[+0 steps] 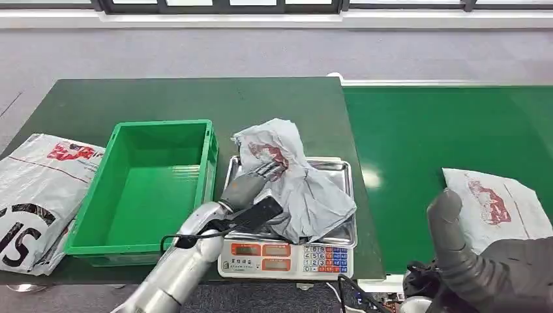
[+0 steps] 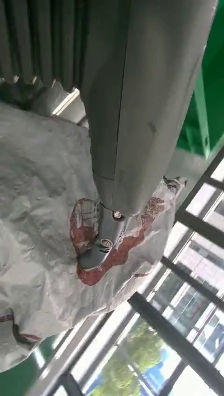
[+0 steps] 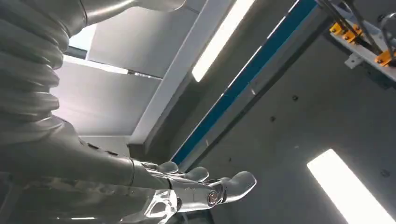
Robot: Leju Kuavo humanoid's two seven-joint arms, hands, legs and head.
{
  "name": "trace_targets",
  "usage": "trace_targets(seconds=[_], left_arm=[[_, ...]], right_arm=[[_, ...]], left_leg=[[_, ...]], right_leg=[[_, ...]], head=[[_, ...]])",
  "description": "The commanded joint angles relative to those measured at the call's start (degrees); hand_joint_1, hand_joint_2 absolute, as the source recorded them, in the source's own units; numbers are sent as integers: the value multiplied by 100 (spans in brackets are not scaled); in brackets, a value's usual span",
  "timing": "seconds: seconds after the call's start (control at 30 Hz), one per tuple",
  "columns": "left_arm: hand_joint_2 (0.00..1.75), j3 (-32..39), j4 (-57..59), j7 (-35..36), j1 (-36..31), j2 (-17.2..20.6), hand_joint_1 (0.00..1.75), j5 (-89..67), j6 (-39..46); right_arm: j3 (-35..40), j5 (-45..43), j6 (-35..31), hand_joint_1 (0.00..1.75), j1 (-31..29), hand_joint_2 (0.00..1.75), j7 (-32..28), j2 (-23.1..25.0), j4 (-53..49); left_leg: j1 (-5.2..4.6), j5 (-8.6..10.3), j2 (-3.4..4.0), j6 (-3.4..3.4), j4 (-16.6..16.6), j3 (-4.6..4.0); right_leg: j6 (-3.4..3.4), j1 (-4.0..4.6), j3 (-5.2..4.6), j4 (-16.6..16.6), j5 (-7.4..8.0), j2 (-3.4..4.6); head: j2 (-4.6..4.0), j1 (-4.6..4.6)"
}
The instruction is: Moved the parcel from conveyor to table for the left to box.
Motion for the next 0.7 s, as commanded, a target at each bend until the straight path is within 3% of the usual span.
trace_targets(seconds=[0.03, 0.17, 0.33, 0.5, 0.53, 0.57, 0.7], left_arm=[[175, -745, 1443, 46, -899, -207, 0, -14, -52], [175, -745, 1443, 46, -899, -207, 0, -14, -52], [175, -1176, 2190, -19, -1389, -860, 0, 119, -140], [175, -1303, 2303, -73, -1546, -1045, 0, 300, -155], [175, -1389, 2294, -72, -1566, -1045, 17, 351, -217], [175, -1459, 2299, -73, -1567, -1045, 175, 350, -241], [175, -1611, 2387, -105, -1586, -1044, 175, 411, -245]], right_arm=[[68, -29, -22, 0, -161, 175, -7, -24, 416], [68, -29, -22, 0, -161, 175, -7, -24, 416], [201, -210, -22, 0, -251, 175, -7, 29, 771], [228, -227, -22, 0, -270, 175, -7, 21, 939], [212, -227, -22, 0, -277, 175, -7, 12, 955], [200, -219, -22, 0, -271, 175, -7, 10, 954], [165, -190, -22, 0, -159, 175, -7, 9, 902]], left_leg=[[2, 1, 2, -2, -1, 2], [6, 10, 20, -8, -18, 3], [5, 3, -5, -2, 1, -5], [4, 7, -5, 4, -3, -11], [3, 9, 7, 3, -7, -10], [-1, 4, 7, 2, -2, -6], [-2, 12, 5, -2, -10, -8]], right_leg=[[-4, 3, 3, -2, 0, -6], [-12, 9, -1, -18, 12, -2], [-4, 7, -3, -1, 0, -15], [-3, 6, 0, -8, 6, -19], [-5, 5, -1, -13, 10, -11], [-3, 1, -1, -5, 6, -6], [-5, 1, -6, -12, 10, -15]], head=[[0, 0], [0, 0], [0, -2], [0, 2], [0, 0], [0, 0], [0, -2]])
